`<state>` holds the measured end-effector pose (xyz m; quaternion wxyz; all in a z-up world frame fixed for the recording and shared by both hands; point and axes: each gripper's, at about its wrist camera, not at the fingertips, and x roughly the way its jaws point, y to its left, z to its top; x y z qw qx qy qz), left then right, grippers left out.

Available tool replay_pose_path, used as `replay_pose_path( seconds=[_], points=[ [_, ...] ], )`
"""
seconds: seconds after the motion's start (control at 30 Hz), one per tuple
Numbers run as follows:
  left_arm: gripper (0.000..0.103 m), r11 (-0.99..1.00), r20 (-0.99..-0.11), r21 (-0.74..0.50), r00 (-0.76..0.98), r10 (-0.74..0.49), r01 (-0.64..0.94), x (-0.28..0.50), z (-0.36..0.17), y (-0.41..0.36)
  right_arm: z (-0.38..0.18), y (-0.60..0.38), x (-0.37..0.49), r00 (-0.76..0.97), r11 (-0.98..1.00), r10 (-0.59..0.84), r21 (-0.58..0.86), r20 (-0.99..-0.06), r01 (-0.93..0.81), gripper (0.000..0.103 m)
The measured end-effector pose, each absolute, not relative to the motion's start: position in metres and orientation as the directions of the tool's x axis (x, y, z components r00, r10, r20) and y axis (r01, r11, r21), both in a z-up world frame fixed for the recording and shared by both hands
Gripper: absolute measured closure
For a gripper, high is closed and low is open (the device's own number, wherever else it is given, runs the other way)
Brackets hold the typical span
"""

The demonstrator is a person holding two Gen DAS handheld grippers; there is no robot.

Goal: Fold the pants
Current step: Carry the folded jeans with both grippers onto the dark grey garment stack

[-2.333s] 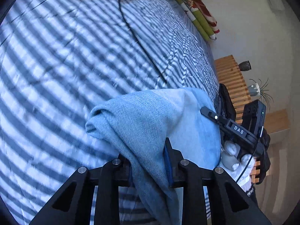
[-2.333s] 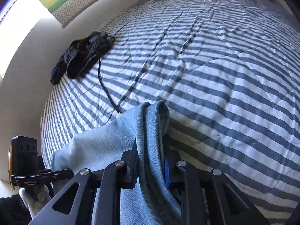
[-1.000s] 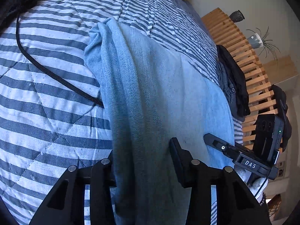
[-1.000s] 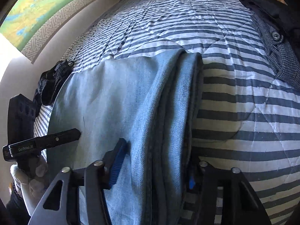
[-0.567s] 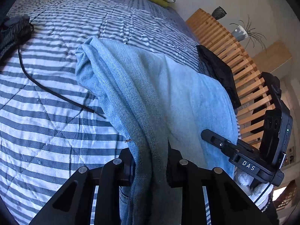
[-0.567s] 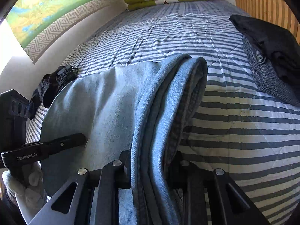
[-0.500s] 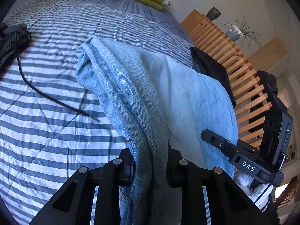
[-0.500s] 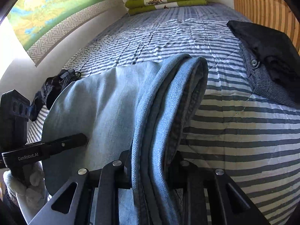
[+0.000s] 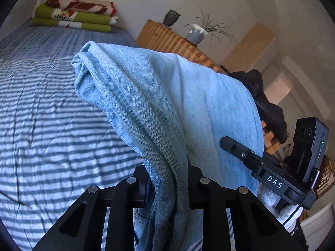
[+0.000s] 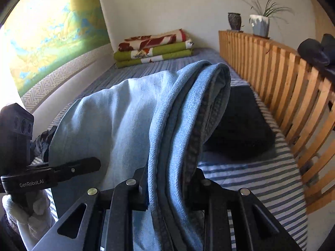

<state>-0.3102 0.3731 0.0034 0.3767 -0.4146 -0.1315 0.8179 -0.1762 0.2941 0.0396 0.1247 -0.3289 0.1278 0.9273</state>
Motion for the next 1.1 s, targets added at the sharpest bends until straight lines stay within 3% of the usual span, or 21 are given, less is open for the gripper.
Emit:
replay_pose_path(
  seconds=[0.17,0.37,0.77,0.83,0.87,0.9,1.0,1.1],
  points=[
    [0.079,-0.644,-0.536,-0.545,-0.368,0.76,-0.537,-0.362,0.028,0.439,0.073,0.35,-0.197,-0.768,-0.919,0.257,0.099,-0.586,-0.383,0.081],
    [0.079,-0.651,-0.545,-0.515,-0.373,0.751,-0.558,-0.429,0.032,0.506,0.072,0.409,-0.235,-0.761,-0.89,0.312,0.105,-0.569,-0.444,0.081],
    [0.078,-0.685,-0.603,-0.544,-0.342,0.721,-0.485,-0.54,-0.049,0.564,0.001,0.496,-0.316,-0.705,-0.88,0.294,0.105,-0.645,-0.463,0.081],
    [0.056,-0.713,-0.642,-0.554,-0.325,0.695,-0.43,-0.556,-0.075,0.57,-0.024,0.51,-0.332,-0.648,-0.87,0.321,0.055,-0.69,-0.489,0.077],
    [0.044,-0.727,-0.67,-0.554,-0.301,0.678,-0.405,-0.562,-0.086,0.569,-0.036,0.517,-0.34,-0.595,-0.853,0.367,-0.004,-0.715,-0.522,0.067],
    [0.043,-0.741,-0.69,-0.559,-0.286,0.665,-0.373,-0.568,-0.096,0.566,-0.047,0.524,-0.345,-0.536,-0.827,0.423,-0.069,-0.731,-0.559,0.06],
    [0.042,-0.73,-0.656,-0.576,-0.324,0.681,-0.369,-0.567,-0.095,0.549,-0.058,0.54,-0.344,-0.394,-0.717,0.577,-0.212,-0.715,-0.664,0.058],
    [0.042,-0.712,-0.618,-0.559,-0.358,0.7,-0.425,-0.55,-0.081,0.538,-0.043,0.54,-0.324,-0.417,-0.677,0.622,-0.189,-0.663,-0.711,0.054]
  ],
)
